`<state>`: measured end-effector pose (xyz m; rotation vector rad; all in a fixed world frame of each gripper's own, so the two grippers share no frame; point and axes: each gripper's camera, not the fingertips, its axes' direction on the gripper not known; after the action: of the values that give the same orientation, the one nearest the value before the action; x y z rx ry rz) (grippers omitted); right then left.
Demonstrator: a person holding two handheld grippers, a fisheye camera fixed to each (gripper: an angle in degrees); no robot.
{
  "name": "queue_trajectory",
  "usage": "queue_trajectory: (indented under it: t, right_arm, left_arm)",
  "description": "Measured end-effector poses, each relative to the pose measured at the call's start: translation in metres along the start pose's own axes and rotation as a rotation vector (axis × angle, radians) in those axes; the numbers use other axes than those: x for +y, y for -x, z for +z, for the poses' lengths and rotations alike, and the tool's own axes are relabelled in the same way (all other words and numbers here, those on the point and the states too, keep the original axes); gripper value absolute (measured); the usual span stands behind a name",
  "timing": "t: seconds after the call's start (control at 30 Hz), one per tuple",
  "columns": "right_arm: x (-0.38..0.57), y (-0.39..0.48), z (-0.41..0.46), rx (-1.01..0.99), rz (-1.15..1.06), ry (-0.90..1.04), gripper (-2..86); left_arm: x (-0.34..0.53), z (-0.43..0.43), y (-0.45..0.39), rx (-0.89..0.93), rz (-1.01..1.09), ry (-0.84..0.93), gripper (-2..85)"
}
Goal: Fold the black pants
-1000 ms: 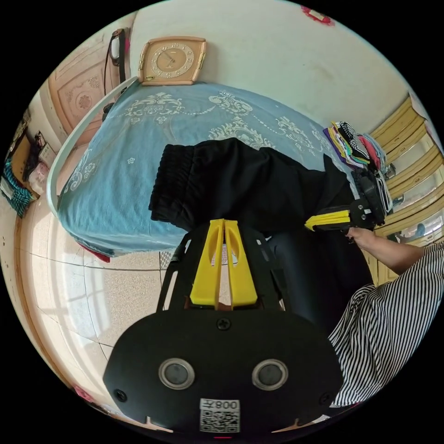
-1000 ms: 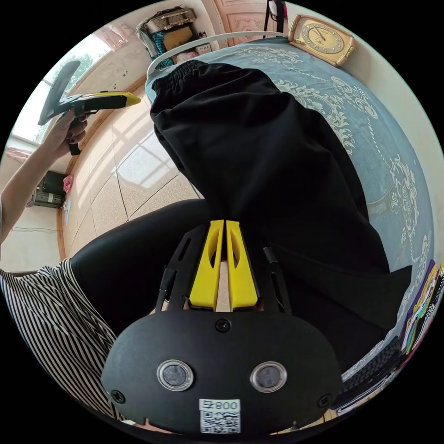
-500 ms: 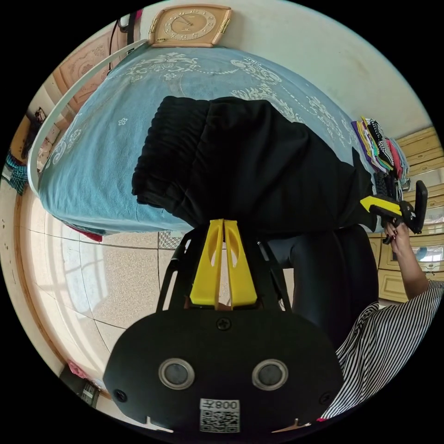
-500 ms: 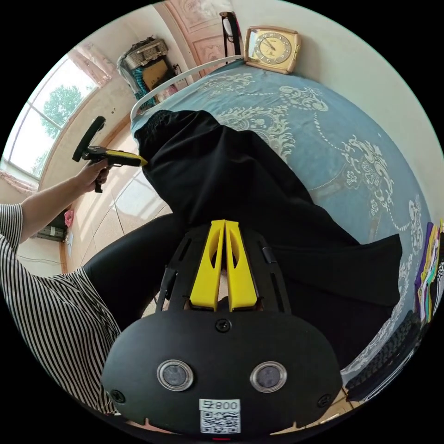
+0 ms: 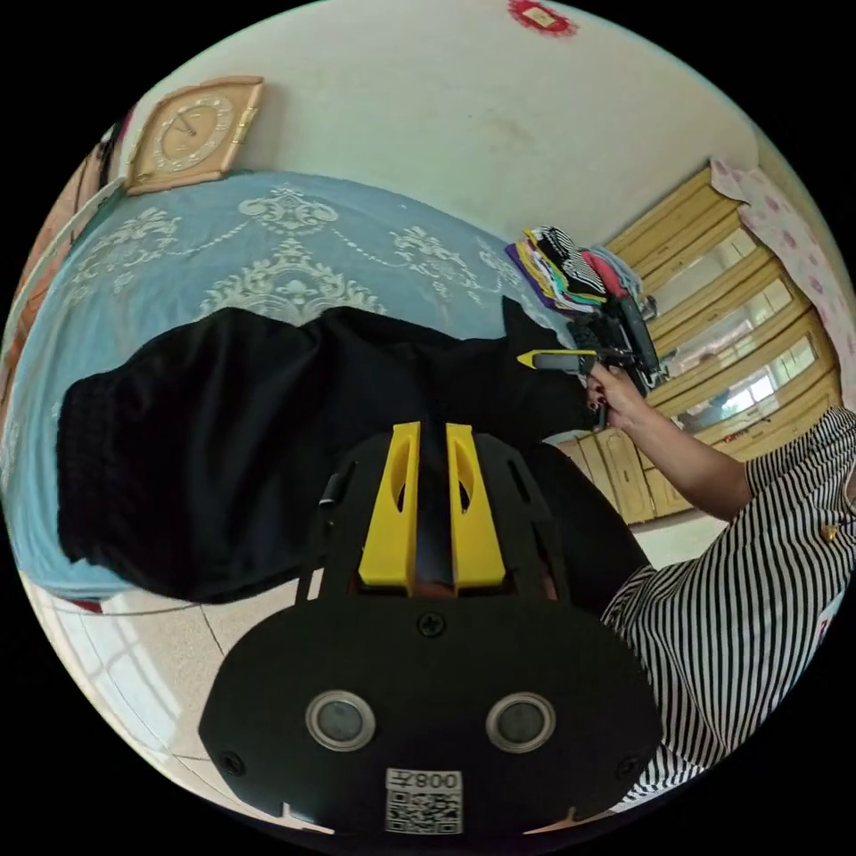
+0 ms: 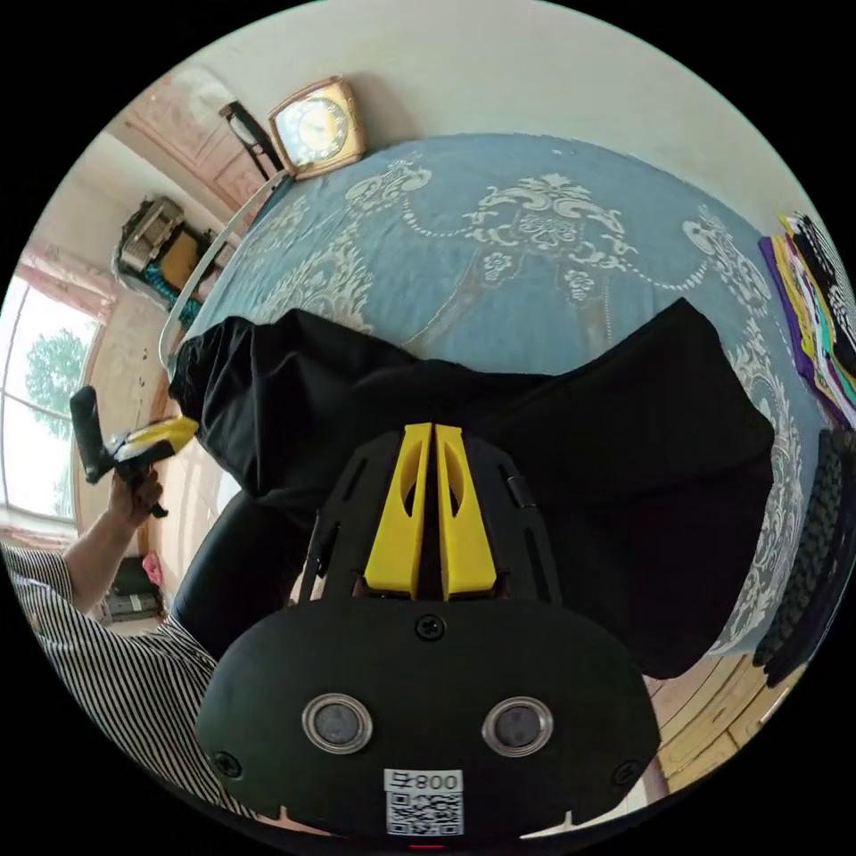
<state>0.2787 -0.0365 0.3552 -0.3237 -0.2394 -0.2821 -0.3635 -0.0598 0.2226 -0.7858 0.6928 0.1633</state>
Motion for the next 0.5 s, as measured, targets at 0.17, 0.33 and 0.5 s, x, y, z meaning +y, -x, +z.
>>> queue_trajectory:
  t: [0.17, 0.33, 0.5]
  right_arm:
    - [-0.035, -0.083, -0.012, 0.044, 0.190, 0.000, 6.2]
    - [-0.057, -0.110, 0.005, 0.086, 0.227, 0.074, 7.0]
    - [-0.059, -0.127, 0.032, 0.164, 0.247, 0.191, 6.0]
  left_arm:
    - [-0.063, 0.084, -0.044, 0.034, 0.120, 0.128, 6.2]
    - [-0.109, 0.145, -0.076, 0.009, 0.165, 0.232, 6.0]
    - [-0.131, 0.181, -0.102, -0.019, 0.197, 0.289, 4.3]
